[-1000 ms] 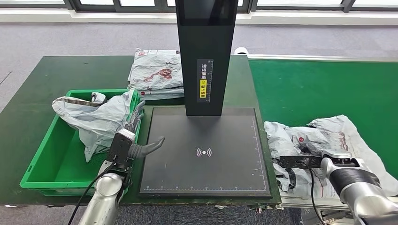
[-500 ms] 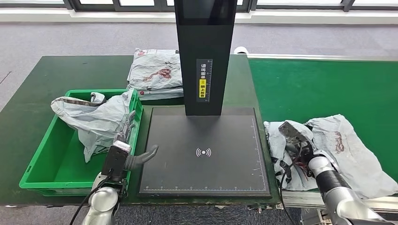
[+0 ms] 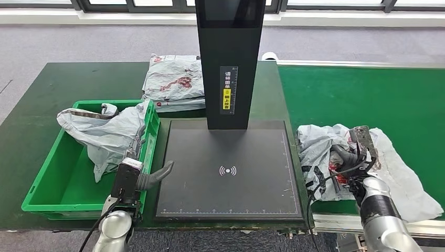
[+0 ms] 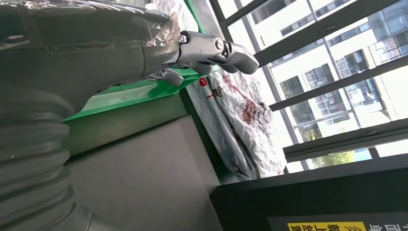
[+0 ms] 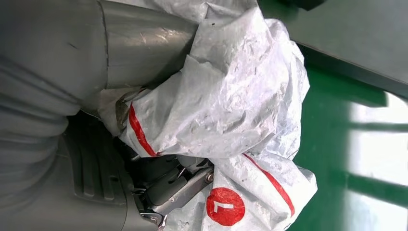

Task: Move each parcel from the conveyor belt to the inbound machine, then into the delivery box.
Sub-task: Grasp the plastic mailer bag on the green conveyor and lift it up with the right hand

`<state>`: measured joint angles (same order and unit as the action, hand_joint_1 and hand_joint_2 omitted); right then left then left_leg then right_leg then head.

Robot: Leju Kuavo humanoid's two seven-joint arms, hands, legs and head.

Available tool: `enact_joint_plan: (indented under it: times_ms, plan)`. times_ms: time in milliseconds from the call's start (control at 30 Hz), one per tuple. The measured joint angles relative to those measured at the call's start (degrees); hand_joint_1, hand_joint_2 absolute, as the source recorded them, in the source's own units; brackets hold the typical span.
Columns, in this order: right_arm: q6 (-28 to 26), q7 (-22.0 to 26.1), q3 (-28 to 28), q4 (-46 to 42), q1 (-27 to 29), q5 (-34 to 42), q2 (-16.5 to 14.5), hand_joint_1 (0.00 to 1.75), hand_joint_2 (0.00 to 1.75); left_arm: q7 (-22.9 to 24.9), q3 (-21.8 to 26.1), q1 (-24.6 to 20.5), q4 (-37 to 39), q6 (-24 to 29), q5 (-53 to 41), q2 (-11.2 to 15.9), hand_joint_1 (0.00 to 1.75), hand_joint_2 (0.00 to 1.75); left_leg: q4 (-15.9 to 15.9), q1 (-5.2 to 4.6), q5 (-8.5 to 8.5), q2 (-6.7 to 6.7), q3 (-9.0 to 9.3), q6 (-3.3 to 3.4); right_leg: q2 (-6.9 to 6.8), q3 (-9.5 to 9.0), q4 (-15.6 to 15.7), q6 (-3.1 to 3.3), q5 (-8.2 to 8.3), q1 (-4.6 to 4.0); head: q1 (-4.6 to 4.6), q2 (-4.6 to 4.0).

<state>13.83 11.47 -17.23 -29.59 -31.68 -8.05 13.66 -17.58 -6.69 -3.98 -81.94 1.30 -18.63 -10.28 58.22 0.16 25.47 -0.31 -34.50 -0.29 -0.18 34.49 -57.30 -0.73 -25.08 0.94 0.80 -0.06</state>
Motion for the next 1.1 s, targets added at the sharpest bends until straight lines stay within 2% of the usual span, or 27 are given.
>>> enact_joint_plan:
  times_ms: [267,500,800,967,1100]
  plan:
    - [0.2,0.4,-1.1,-6.2,1.5,8.8,-0.1,1.75,1.75,0.0,0.3,0.1,0.0,1.2,-0.1,0.0,0.0,1.75,0.0,0.0,0.0,0.0,0.0,0.0,0.0,0.01,0.0,0.0,0.0,0.01,0.0,0.0]
    - [0.0,-0.1,-0.9,-20.2,4.8,14.7,-0.2,1.75,1.75,0.0,0.7,1.2,-0.8,2.2,-0.4,0.0,0.0,1.75,0.0,0.0,0.0,0.0,-0.04,0.0,0.0,0.02,0.0,0.0,0.0,0.0,0.0,-0.01]
    - [-0.3,-1.2,1.1,-31.5,5.6,13.3,-1.4,1.75,1.75,-0.2,0.7,2.1,-1.4,2.3,-0.5,-0.3,0.0,1.75,0.0,0.0,-0.01,0.0,-0.11,0.01,-0.03,0.06,0.0,0.01,0.0,0.0,-0.01,0.0]
    - [-1.1,-2.6,5.4,-34.7,4.7,11.1,-2.6,1.75,1.75,-0.6,0.7,1.9,-1.1,1.9,-0.3,-0.6,0.0,1.75,0.0,0.01,-0.04,0.01,-0.08,0.02,-0.02,0.05,0.0,0.01,0.01,-0.01,-0.01,0.0]
    - [-2.2,-2.9,11.1,-35.2,4.3,9.8,-4.1,1.75,1.75,-0.9,0.4,1.8,-0.9,1.5,0.2,-0.8,0.0,1.75,0.0,0.02,-0.04,0.02,-0.07,0.01,0.0,0.06,0.0,0.02,0.02,-0.03,0.0,0.0]
